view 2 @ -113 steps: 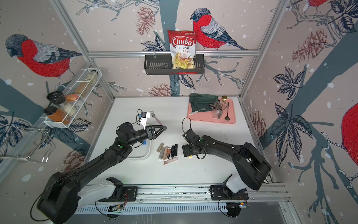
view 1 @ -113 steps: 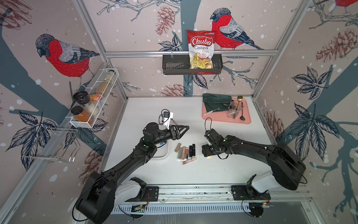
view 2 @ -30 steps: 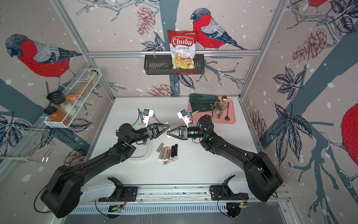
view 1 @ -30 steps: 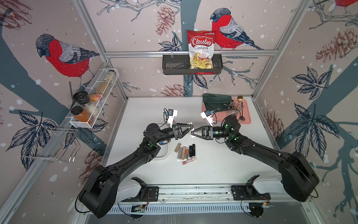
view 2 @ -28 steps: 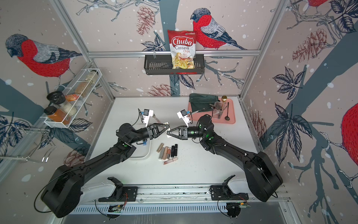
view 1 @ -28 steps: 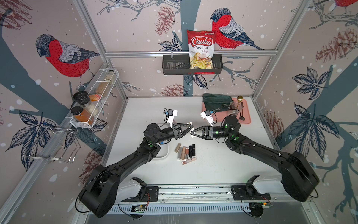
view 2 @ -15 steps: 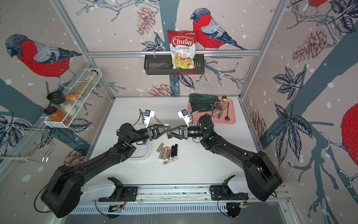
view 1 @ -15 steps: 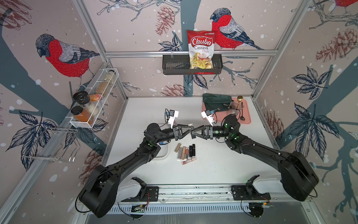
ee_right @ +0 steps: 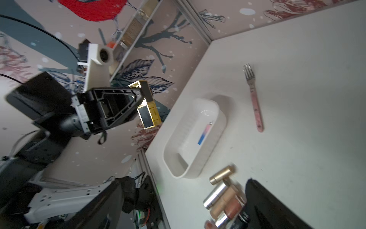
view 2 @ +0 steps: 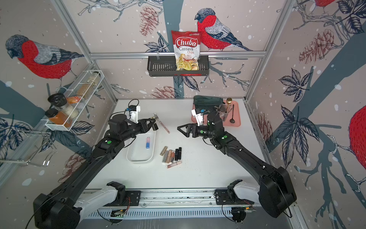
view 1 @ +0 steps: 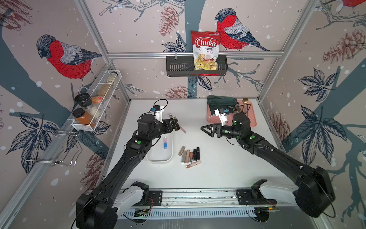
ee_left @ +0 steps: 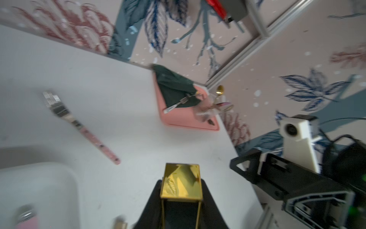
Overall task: Put the lipstick into the storage box
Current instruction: Place the lipstick in the storage box.
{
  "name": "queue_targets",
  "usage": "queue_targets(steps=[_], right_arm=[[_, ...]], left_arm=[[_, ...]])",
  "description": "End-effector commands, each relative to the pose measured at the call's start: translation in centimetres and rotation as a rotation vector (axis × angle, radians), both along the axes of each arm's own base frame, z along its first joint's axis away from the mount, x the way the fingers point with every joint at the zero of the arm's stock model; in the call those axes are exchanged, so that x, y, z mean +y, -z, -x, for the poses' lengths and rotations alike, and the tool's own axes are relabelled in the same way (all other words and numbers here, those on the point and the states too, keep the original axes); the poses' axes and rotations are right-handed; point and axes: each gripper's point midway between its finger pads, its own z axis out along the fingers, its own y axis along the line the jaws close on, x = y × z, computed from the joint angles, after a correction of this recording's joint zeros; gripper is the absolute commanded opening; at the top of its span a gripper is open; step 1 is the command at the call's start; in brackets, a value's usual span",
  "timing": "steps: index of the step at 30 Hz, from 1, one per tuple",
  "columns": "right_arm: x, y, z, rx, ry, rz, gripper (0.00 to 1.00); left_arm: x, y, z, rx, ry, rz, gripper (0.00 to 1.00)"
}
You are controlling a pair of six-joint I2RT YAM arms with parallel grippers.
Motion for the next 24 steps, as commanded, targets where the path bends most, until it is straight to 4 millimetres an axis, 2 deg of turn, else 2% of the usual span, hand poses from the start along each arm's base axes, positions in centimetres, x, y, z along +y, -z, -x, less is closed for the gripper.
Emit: queue_targets(steps=[1,4,11,16,24], right_arm=[[-1.2,4.1,0.2,-0.005,0.052,0.209,1.0],[-0.1,6.0,0.8,-0.006,0.039,0.303,1.0],[1.5,8.3,2.0,0.016,-0.016,0.397,1.0],[1.7,8.5,2.2,-0.002,-0.01,0.389,1.0],[1.3,9.1,2.7,0.006,-0.01,0.389,1.0]], left_arm=[[5.0,6.4,1.2,0.195,-0.118,-0.324,0.01],[6.1,7.8,0.5,0.227,-0.15,-0.397,0.01],[7.5,12.9,0.3,0.359,-0.149,-0.539,0.0],[8.4,15.9,0.7,0.419,-0.152,-0.584,0.0],[9.0,18.5,0.6,0.491,-0.139,-0.609,0.0]])
